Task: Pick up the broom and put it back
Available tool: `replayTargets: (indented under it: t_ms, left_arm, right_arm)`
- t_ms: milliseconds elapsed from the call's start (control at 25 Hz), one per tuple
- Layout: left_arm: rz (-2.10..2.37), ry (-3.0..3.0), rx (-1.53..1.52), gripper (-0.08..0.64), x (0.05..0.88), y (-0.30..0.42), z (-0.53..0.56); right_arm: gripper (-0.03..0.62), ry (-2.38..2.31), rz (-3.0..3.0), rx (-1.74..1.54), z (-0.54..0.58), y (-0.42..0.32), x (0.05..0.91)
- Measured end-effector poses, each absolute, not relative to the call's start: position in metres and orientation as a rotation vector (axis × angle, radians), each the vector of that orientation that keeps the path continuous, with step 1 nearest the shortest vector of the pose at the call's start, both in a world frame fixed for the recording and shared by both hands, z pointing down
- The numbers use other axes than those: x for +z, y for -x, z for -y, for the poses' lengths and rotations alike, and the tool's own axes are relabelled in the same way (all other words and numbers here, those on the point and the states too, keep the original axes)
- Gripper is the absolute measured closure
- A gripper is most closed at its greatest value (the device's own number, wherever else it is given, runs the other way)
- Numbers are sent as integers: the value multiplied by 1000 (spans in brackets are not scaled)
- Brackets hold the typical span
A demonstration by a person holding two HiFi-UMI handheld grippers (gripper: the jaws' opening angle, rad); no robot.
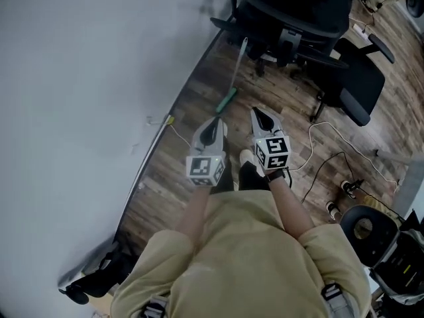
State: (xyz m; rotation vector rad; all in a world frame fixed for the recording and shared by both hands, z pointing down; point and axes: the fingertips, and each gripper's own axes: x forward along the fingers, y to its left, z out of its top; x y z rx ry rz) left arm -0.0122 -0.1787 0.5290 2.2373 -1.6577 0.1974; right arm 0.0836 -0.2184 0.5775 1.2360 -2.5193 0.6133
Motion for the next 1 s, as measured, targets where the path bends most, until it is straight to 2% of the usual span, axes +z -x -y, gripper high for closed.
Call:
replayTargets:
  t_ms: [440,800,1000]
  left_arm:
    - [1508,-2198,269,561,651,52,305]
    - [1356,-2256,355,561,732,60,361]
    - [1330,-2259,374,561,754,67,378]
  right_arm:
    - [586,-1276,2341,773,343,-36,723]
    - [493,-1240,2248,1004,412,-15,850]
    - [363,-1334,2206,1075,468,-15,893]
